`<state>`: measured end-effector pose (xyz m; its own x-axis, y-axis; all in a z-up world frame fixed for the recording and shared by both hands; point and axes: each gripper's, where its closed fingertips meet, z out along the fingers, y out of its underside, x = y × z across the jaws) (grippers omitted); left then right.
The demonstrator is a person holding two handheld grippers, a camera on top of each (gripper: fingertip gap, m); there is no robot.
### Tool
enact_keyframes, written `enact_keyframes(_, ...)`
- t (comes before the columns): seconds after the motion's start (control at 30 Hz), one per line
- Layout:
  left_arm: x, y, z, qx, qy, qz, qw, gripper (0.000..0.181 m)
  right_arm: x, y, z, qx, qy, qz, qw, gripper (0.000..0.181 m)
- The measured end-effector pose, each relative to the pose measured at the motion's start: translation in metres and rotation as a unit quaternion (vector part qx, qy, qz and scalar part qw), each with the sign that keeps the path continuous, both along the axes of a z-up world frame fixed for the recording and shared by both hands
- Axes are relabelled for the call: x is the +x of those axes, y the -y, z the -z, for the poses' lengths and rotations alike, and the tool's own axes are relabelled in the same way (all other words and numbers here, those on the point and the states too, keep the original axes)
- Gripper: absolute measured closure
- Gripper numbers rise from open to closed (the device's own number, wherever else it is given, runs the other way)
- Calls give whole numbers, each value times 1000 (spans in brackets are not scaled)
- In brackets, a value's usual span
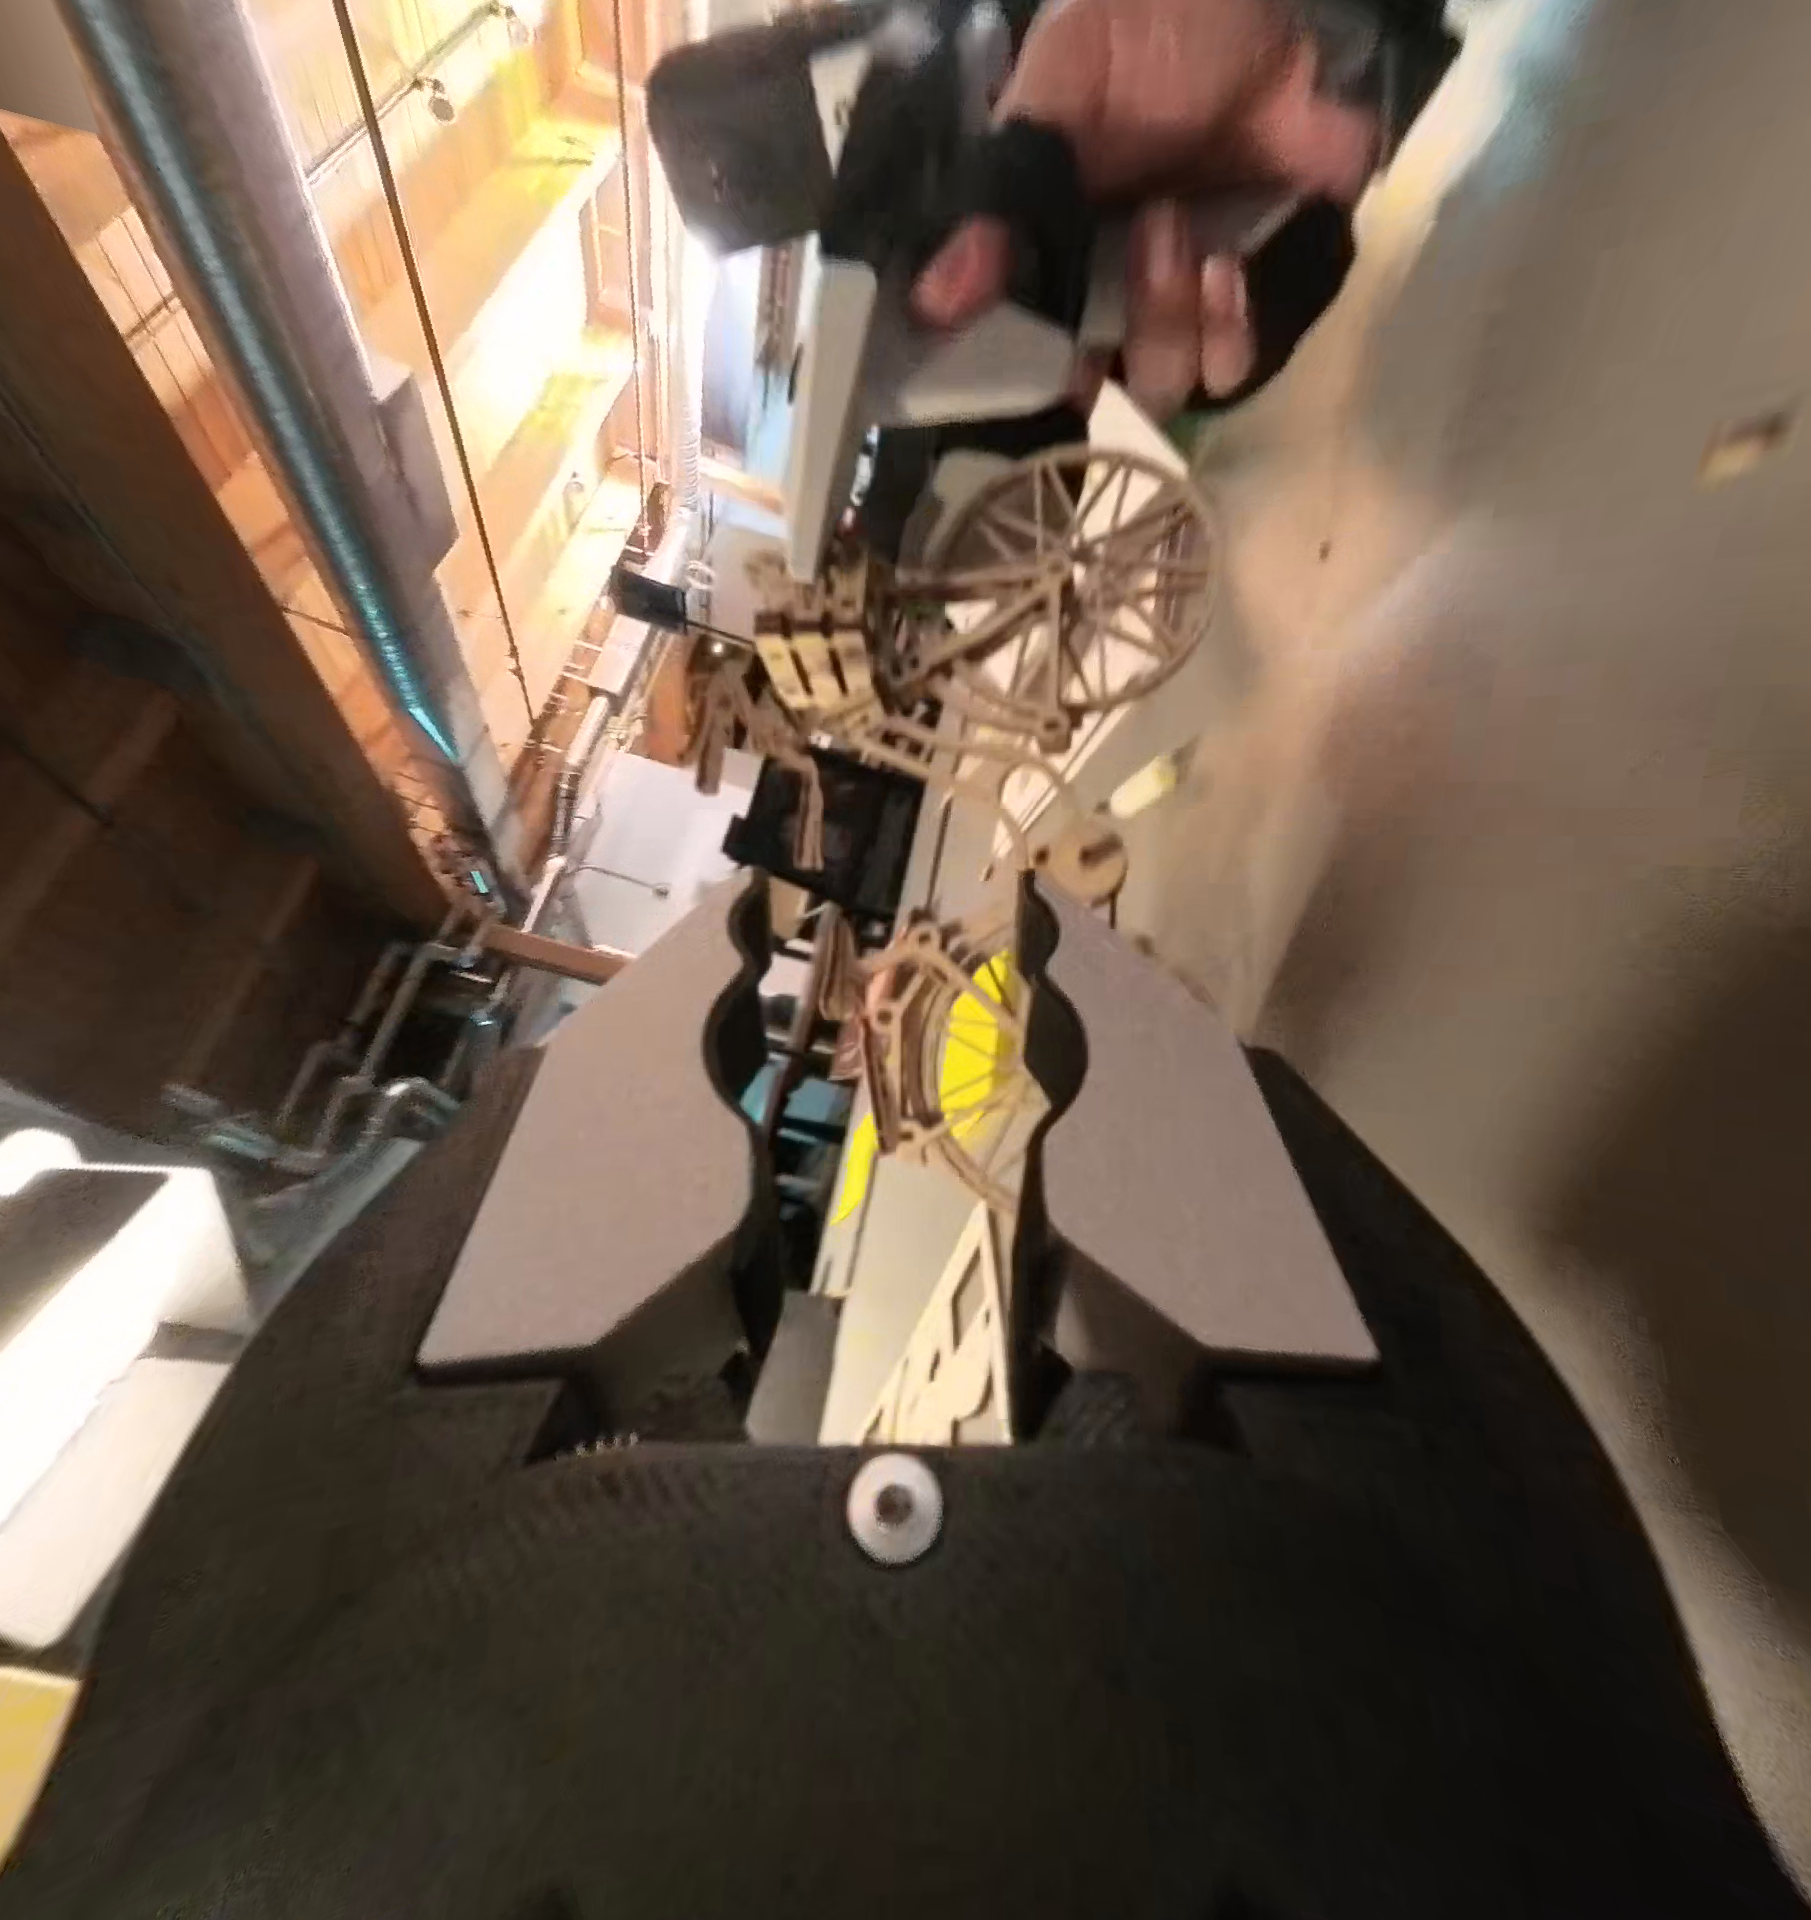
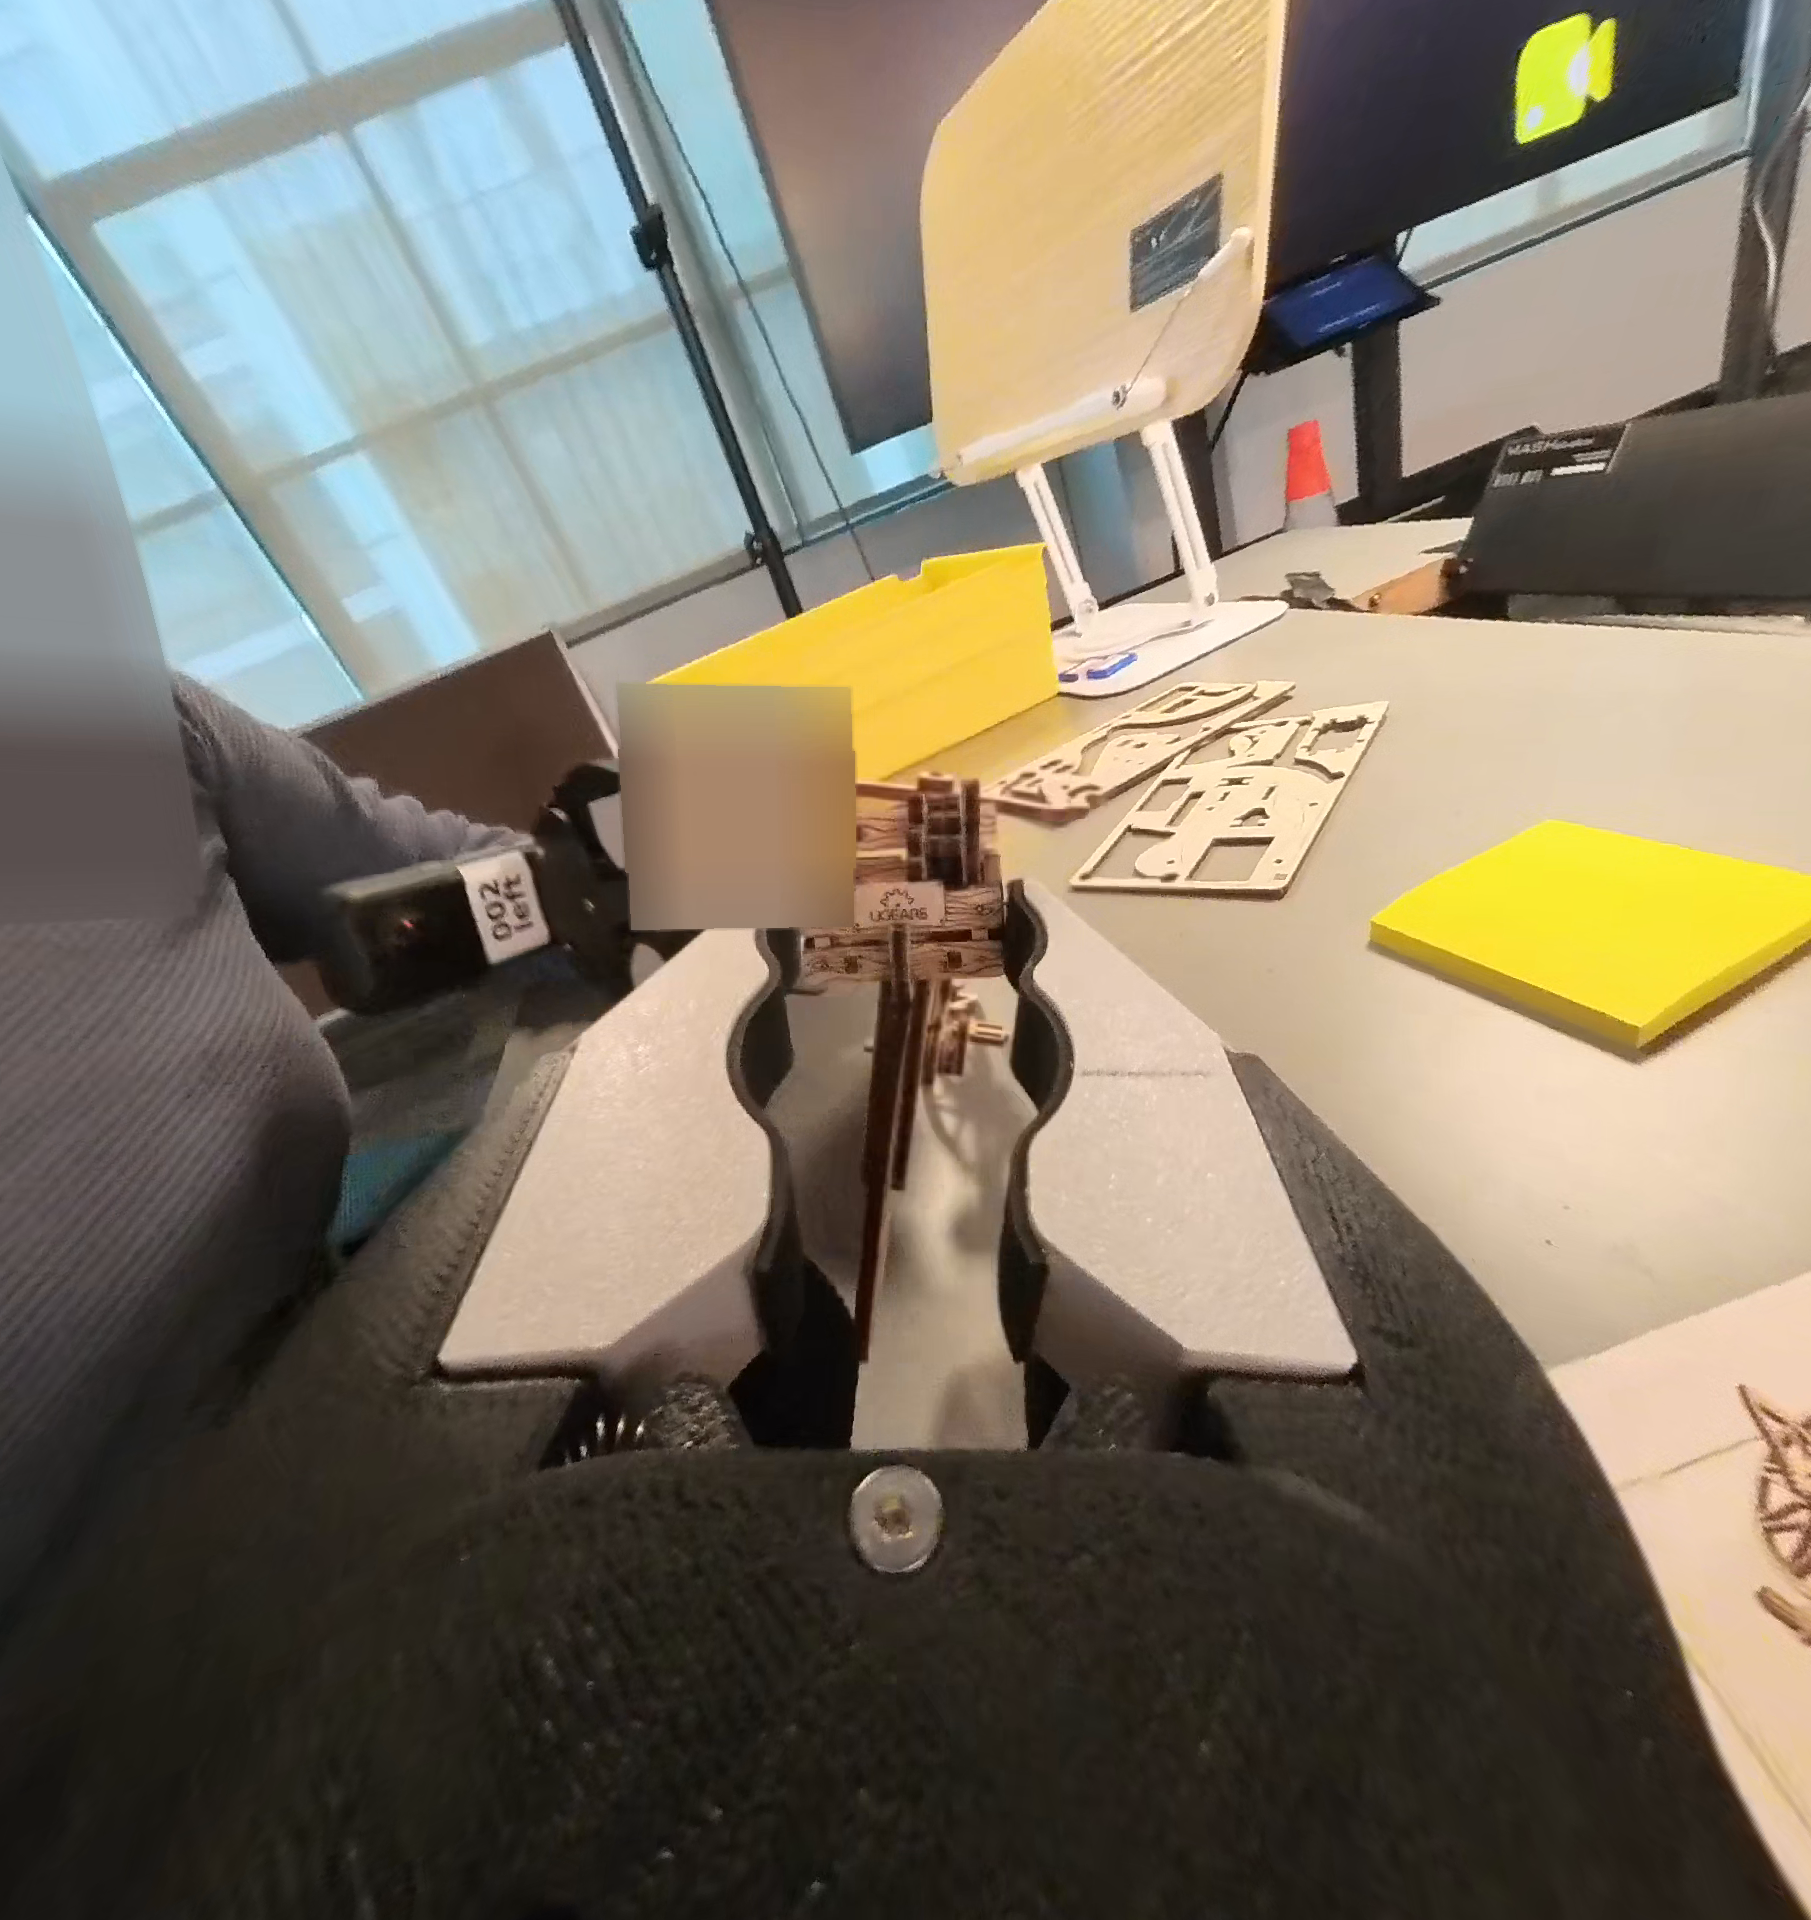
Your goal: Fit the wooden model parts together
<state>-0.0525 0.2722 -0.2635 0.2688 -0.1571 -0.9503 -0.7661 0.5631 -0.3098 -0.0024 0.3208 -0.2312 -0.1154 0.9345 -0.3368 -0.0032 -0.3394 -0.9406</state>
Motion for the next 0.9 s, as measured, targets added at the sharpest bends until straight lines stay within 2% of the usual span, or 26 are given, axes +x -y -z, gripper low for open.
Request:
enact_keyframes(0.1,16,9,-2,-41,39,10,998,132,6,0,6,13,15,-15,1000,144)
enact_keyframes(0.27,23,15,-13,-73,94,1,993,129,15,7,16,56,50,-32,997,144)
enact_keyframes(0.53,28,13,-14,-42,82,-46,995,129,21,14,31,119,100,-37,987,143)
enact_keyframes(0.73,32,13,-13,-57,97,-56,992,127,20,23,33,132,100,-46,985,142)
enact_keyframes(0.9,33,10,8,-197,121,-43,972,129,18,27,34,130,98,-56,985,142)
